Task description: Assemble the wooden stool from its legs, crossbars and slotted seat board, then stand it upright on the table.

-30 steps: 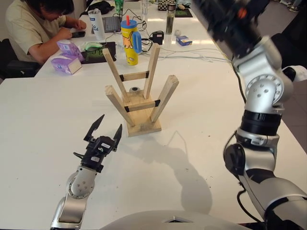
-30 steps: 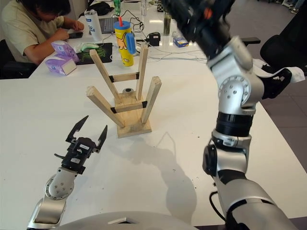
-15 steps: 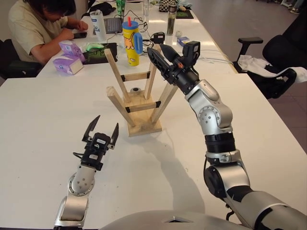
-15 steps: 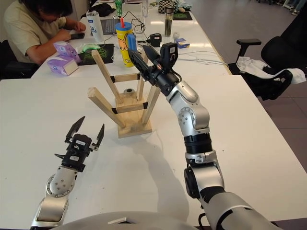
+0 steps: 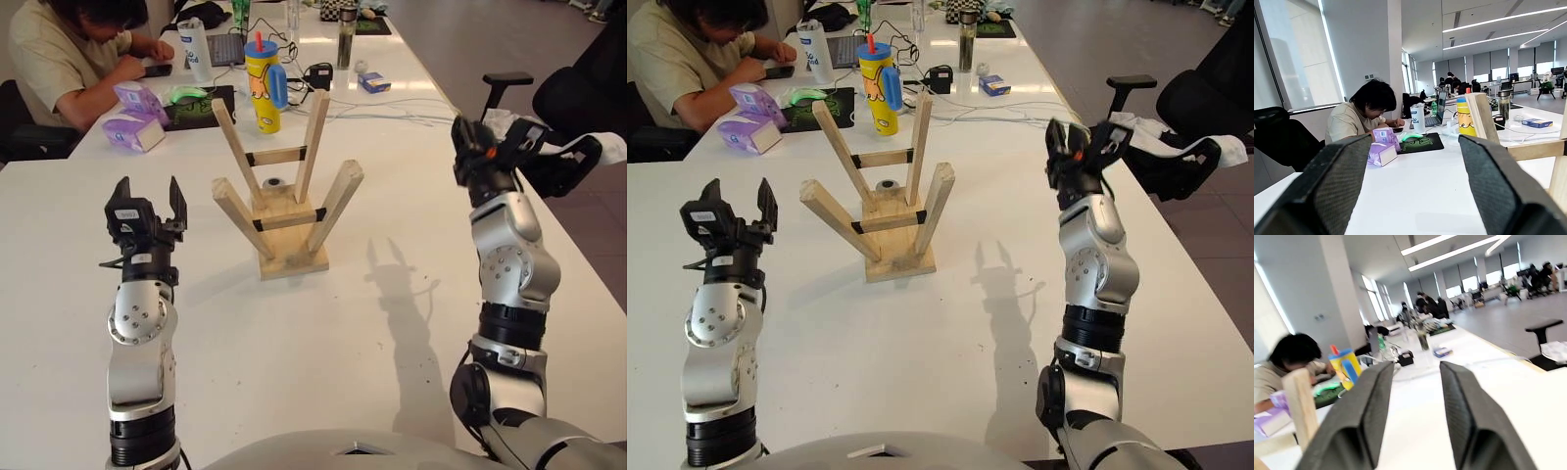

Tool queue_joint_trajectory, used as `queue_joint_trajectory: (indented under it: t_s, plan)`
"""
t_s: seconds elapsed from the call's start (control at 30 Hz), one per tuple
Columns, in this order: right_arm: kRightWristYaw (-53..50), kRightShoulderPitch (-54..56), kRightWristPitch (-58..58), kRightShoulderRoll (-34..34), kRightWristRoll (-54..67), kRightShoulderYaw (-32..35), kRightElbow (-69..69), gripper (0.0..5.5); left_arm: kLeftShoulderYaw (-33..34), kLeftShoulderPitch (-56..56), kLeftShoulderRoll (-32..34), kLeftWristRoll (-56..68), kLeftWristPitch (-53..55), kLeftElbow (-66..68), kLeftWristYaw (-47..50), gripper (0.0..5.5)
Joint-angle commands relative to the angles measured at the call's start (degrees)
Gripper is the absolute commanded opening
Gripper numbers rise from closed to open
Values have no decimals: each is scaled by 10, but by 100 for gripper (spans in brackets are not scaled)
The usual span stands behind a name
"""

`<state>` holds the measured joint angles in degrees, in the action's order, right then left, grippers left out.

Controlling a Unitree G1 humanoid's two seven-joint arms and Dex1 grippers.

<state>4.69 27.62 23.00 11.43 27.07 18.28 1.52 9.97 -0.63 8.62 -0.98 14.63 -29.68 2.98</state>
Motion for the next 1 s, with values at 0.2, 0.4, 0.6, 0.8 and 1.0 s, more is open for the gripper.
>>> queue_joint_trajectory:
  t_s: [0.2,0.4,0.6,0.8,1.0]
  plan:
    - [107,-89,133,-98,-31,-346,54,25,-141,42,-5,-57,41,84,-42,330]
    - [77,-94,138,-21,-91,-262,6,2,-83,25,18,-60,49,93,-29,330]
    - [136,-39,53,-5,-107,-246,-44,2,7,-67,47,-23,74,121,-56,330]
    - [249,-7,-64,6,-122,-268,-111,2,-68,-183,113,-36,76,29,-164,330]
    - [355,-30,-107,30,-118,-293,-94,2,-115,-147,196,-56,45,49,-257,330]
